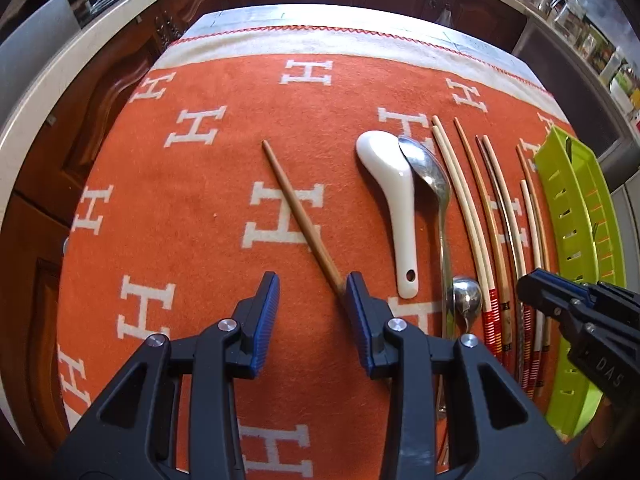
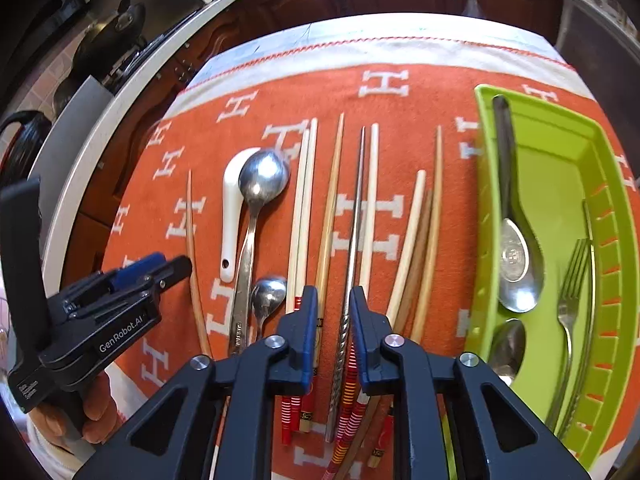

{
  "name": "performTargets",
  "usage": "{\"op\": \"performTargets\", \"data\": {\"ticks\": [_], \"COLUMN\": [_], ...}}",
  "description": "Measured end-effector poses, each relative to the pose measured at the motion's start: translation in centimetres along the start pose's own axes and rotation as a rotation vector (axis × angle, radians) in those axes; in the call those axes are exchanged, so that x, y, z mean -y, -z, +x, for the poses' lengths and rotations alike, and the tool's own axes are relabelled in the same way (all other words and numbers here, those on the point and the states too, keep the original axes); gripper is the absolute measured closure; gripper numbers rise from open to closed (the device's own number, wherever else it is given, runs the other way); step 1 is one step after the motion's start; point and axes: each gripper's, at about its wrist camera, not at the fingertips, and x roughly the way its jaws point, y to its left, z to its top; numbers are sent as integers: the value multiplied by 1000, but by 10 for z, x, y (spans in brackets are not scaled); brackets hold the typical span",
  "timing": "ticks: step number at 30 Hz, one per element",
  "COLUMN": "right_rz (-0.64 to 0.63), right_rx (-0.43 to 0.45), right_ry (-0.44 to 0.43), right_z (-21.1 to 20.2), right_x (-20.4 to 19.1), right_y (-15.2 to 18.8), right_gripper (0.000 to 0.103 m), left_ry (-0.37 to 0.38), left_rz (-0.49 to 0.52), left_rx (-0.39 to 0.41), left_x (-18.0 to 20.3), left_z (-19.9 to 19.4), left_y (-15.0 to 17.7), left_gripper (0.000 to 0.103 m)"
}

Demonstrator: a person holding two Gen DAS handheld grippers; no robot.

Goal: Organize utensils
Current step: 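Move both tools back toward the remaining chopsticks, then grasp a brown wooden chopstick with the left tool while the right tool grasps a metal chopstick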

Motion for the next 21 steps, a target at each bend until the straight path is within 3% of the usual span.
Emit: {"op": "performTargets", "data": {"ticks": [6,14,21], "right_rz": [-18,-72,-129], "right_rx": [-14,-2,32], "right_ry": [5,63,117], "right_z": [11,20,22], "right_x": [-1,-6,-19], "right_y": [1,-1,3], "right_gripper": [93,94,96], "left_ry": [-54,7,-8], "left_rz": [38,-13,-43], "left_rx": [18,53,28], "left_x": [11,-6,-15], "left_z": [4,-11,-13], "left_y": [6,14,16], "left_gripper": [71,71,69]}}
